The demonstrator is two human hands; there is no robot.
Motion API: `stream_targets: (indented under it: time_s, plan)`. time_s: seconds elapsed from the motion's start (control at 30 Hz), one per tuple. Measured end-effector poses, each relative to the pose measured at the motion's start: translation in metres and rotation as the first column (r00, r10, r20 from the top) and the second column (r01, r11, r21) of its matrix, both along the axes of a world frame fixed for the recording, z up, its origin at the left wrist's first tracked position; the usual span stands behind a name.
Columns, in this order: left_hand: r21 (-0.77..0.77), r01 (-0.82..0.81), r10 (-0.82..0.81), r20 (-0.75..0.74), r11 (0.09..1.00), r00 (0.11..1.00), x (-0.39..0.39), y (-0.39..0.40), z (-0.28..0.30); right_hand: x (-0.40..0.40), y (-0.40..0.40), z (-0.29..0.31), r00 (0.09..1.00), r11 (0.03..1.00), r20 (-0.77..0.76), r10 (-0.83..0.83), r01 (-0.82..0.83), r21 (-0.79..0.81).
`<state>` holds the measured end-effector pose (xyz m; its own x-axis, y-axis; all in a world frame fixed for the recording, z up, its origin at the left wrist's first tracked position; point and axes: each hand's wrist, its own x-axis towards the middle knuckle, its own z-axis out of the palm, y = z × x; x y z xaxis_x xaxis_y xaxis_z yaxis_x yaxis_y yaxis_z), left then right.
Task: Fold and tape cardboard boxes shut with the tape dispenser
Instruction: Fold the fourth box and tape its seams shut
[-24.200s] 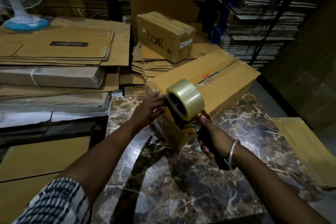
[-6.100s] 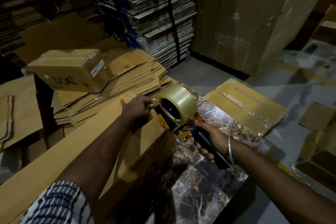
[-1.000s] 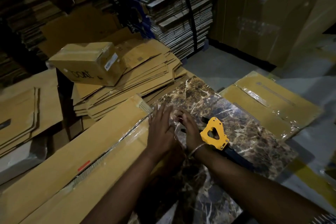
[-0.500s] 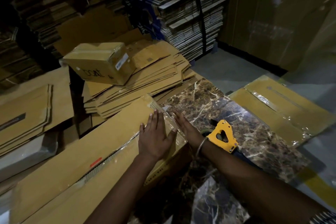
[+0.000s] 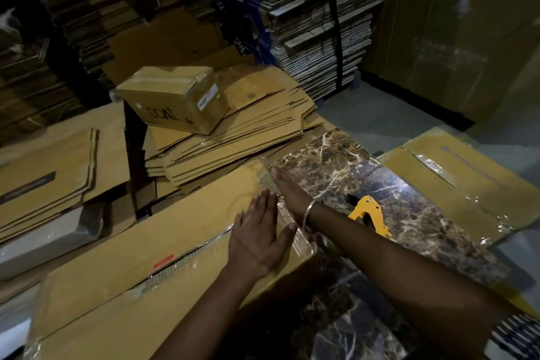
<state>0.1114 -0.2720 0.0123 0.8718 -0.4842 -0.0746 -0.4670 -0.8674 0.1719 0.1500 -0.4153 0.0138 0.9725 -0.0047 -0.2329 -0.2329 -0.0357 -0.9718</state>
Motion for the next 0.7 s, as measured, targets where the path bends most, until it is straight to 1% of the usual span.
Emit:
stream_targets:
  time_s: [0.03,0.07,0.1,0.17,0.2,0.27,0.3,0.37,0.43,0.5,0.57,0.7]
  plan:
    - [-0.024,-0.015,0.016,0.007,1.0,1.0,0.0,-0.001,0.0,0.001,0.005,-0.003,0.999,1.0,-0.017,0.029,-0.029,0.007]
    - [-0.08,-0.028,0.029,0.013,0.996,0.999,-0.001,-0.001,0.001,0.002,0.01,-0.009,0.999,0.999,-0.032,0.033,-0.032,0.028]
    - [-0.172,-0.047,0.049,0.007,0.984,0.999,0.0,-0.001,0.002,0.002,0.013,-0.013,0.998,0.997,-0.053,0.021,-0.017,0.073]
    - [-0.383,-0.115,0.103,-0.052,0.917,0.993,0.005,0.002,0.002,0.004,0.012,-0.019,0.996,0.987,-0.08,0.027,-0.014,0.159]
    - [-0.452,-0.158,0.131,-0.09,0.878,0.987,0.009,0.003,0.003,0.005,0.01,-0.019,0.997,0.986,-0.076,0.033,-0.02,0.166]
    - [-0.513,-0.208,0.176,-0.111,0.833,0.978,0.022,0.003,0.004,0.005,0.009,-0.016,0.996,0.988,-0.085,0.039,-0.025,0.155]
    - [-0.517,-0.204,0.182,-0.093,0.832,0.979,0.03,0.003,0.005,0.004,0.009,-0.015,0.995,0.989,-0.094,0.031,-0.017,0.15]
    - [-0.47,-0.127,0.128,-0.03,0.873,0.991,0.047,0.002,0.009,0.005,0.011,-0.015,0.996,0.992,-0.091,0.006,0.006,0.129]
    - [-0.361,0.007,0.01,0.047,0.933,0.999,0.064,0.002,0.013,0.007,0.012,-0.017,0.995,0.993,-0.101,-0.006,0.017,0.118]
    - [-0.248,0.148,-0.119,0.127,0.957,0.985,0.082,0.001,0.014,0.007,0.011,-0.016,0.994,0.995,-0.106,-0.025,0.035,0.089]
    - [-0.144,0.252,-0.225,0.176,0.957,0.958,0.103,0.0,0.017,0.004,0.01,-0.013,0.993,0.999,-0.117,-0.03,0.034,0.03]
    - [0.078,0.386,-0.394,0.169,0.919,0.904,0.137,-0.004,0.024,0.003,0.008,-0.013,0.986,0.993,-0.162,-0.027,0.008,-0.121]
